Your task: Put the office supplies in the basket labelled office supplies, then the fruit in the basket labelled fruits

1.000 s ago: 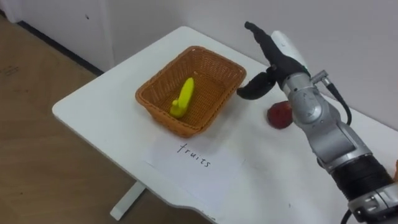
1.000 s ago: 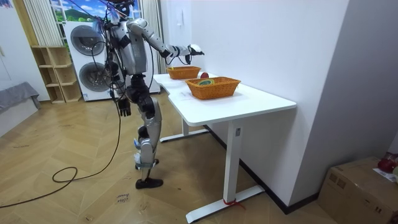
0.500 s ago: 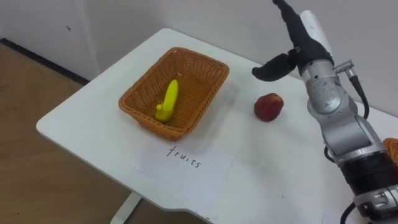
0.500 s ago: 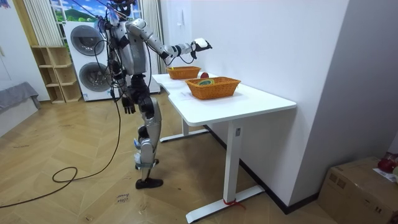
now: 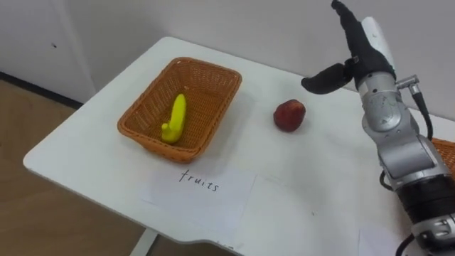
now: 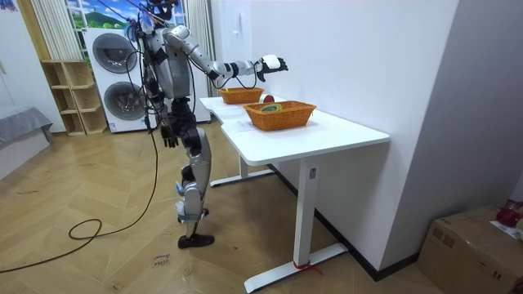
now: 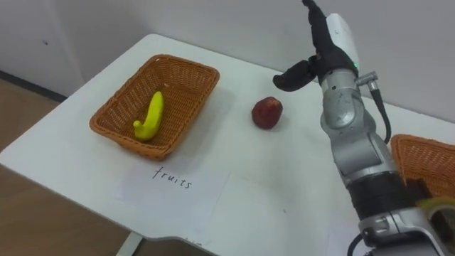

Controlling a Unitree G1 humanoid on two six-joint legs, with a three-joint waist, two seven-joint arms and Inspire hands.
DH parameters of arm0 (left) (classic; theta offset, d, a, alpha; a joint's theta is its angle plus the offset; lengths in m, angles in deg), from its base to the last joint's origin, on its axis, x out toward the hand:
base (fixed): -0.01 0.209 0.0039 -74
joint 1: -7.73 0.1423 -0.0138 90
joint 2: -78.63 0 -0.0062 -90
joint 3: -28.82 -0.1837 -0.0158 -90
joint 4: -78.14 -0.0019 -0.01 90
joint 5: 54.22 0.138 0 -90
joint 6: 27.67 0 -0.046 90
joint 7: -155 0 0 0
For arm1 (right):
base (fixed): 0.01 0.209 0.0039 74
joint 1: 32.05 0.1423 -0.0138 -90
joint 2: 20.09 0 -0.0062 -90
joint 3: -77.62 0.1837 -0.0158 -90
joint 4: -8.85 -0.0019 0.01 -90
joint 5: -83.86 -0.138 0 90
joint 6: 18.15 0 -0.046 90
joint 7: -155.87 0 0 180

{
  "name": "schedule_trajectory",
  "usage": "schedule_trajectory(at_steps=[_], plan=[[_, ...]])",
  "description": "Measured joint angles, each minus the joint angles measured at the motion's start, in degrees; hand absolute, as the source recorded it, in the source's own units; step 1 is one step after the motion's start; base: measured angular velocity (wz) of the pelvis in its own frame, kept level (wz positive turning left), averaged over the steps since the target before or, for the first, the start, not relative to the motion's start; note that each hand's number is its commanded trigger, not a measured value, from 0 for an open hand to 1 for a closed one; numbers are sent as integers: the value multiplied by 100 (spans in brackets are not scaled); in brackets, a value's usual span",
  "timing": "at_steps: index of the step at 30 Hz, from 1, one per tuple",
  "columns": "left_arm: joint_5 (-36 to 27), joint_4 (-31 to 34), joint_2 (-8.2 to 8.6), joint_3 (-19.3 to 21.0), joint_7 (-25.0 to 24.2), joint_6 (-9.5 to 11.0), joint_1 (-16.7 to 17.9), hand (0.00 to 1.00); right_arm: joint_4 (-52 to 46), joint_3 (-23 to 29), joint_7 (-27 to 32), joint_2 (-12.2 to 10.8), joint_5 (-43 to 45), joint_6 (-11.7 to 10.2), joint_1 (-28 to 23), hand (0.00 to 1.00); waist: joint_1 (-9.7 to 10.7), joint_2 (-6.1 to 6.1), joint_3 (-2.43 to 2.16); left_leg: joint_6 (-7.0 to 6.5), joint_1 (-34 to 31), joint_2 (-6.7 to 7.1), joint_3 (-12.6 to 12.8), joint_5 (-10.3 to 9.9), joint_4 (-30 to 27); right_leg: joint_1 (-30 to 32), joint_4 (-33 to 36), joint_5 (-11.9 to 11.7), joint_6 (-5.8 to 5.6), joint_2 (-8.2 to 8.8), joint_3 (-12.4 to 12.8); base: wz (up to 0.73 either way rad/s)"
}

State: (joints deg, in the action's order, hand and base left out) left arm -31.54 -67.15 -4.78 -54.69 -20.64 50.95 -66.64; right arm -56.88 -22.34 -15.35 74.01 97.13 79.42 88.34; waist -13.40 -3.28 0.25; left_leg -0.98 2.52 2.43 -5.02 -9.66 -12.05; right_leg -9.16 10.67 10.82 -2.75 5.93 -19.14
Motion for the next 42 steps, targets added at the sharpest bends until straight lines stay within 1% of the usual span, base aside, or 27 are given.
schedule_trajectory(at_steps=[4, 7, 12, 16, 19, 21, 23, 25, 27, 33, 40, 42], plan=[[0, -1, 6, -116, 1, 4, -29, 0, 0, -1, 1, 0, -226, -7, 0, 0, 33, -1, -4, 0, 27, -7, 29, 1, 21, 1, -3, 0, 0, -2, 15, -2], [-4, 0, 15, -117, 4, 16, -93, 0, 0, 0, 59, 0, -347, -55, -2, 0, 55, -23, 2, -1, 29, -10, 39, 1, 19, 12, -6, 0, 0, -2, 15, 0], [-62, 17, 18, -244, 86, 49, -153, 0, 0, -1, 259, -1, -943, -74, -5, 0, 73, -37, 9, -1, 15, -14, 44, 1, 27, 35, -14, 0, 0, -6, 25, 0], [-53, -2, 33, -311, 176, 46, -108, 0, -6, 2, 309, -14, -1472, -86, -61, 0, 91, -34, 9, -1, -12, -15, 56, 1, 28, 66, -14, -1, 1, -8, 35, 0], [-59, -6, 47, -391, 177, 47, -77, 0, -5, 2, 296, -121, -1895, -135, -179, 0, 161, -16, 14, -1, -113, -12, 52, 1, 19, 114, -13, -2, 2, -8, 14, 4], [-62, -35, 51, -508, 177, 48, -34, 0, -1, 2, 287, -232, -2066, -173, -235, 0, 222, 32, 25, -1, -151, -8, 46, 1, 20, 144, -13, -4, 5, -7, 10, 0], [-61, -36, 60, -562, 177, 54, -28, 0, 30, -5, 254, -270, -2093, -194, -265, 0, 205, 68, 14, -3, -197, -10, 47, 3, 21, 207, -8, -4, 5, -7, 16, 0], [-62, -31, 79, -569, 177, 60, -57, 0, 123, -11, 200, -291, -2103, -273, -265, 0, 212, 93, 21, -6, -228, -14, 47, 10, 10, 250, -9, -7, 10, -8, 7, 0], [-65, -10, 107, -591, 188, 70, -61, 0, 215, -16, 102, -301, -2123, -287, -291, 0, 205, 111, 11, -6, -267, -14, 46, 10, -14, 287, -9, -7, 10, -8, 4, 0], [-66, -33, 193, -662, 284, 127, -72, 0, 217, -177, -30, -299, -2225, -289, -294, 0, 193, 100, 5, -6, -299, -12, 62, 11, -11, 331, -11, -7, 10, -3, 14, 0], [-69, -97, 208, -730, 283, 161, -68, 0, 218, -258, -162, -310, -2216, -291, -295, 0, 156, 93, 7, -6, -291, -23, 89, 12, -10, 333, -14, -7, 10, -3, 26, -1], [-71, -137, 212, -732, 283, 161, -62, 0, 235, -268, -161, -355, -2187, -291, -295, 0, 136, 85, 10, -6, -283, -32, 108, 11, -9, 333, -8, -7, 10, -10, 45, -5]])
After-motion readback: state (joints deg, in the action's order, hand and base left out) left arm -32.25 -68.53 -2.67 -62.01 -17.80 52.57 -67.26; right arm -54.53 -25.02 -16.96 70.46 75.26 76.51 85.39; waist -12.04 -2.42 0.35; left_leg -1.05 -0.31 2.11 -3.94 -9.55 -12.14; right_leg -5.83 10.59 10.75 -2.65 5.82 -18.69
